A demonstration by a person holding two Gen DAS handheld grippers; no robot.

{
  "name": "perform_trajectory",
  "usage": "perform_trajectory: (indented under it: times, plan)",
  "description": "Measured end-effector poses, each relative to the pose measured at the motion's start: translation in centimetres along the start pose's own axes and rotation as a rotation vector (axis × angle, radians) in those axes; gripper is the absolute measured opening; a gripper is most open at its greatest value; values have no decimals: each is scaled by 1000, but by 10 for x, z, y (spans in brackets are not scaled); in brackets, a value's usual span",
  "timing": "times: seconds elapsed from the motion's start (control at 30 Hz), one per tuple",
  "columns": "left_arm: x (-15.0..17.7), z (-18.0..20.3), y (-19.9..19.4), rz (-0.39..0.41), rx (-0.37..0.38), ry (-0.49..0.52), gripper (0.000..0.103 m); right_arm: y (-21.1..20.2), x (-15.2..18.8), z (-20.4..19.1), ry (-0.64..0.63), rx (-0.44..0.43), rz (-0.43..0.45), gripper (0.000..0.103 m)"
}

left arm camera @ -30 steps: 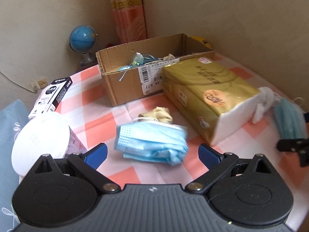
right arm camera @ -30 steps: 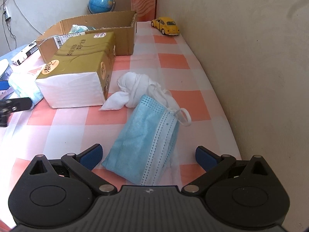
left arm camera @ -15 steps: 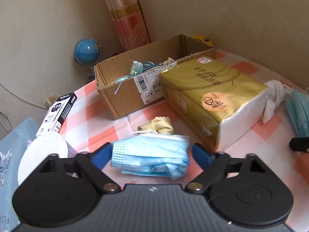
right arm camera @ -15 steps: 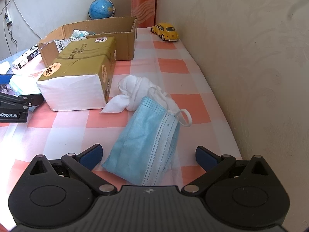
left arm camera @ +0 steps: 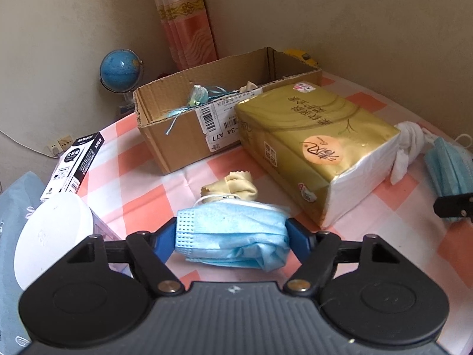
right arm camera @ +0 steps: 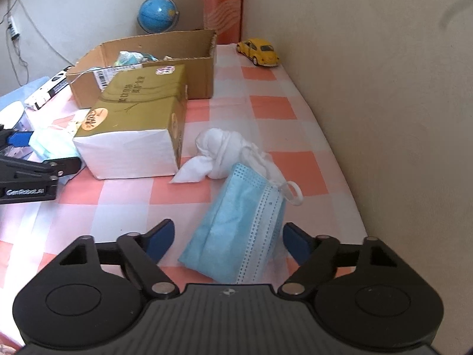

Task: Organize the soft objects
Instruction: 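Close left tool on folded blue mask while right tool grasps other blue mask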

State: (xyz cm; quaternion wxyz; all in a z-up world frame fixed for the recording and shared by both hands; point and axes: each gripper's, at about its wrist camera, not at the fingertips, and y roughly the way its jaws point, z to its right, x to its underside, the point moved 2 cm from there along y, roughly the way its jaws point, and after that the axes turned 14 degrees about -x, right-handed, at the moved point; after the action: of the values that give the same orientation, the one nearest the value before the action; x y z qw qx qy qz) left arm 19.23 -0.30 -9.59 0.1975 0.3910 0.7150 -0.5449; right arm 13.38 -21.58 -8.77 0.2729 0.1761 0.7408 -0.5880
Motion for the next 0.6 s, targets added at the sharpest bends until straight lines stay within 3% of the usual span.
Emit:
perform_trajectory:
  times: [0.27,0.6]
  plan:
    - [2,-9,-2,-18,61,-23,67,-4,1,4,7,7,-9,51]
    - [3,-24,-22,-35,152,-32,63,-22,3,4,-16,-10,11,45]
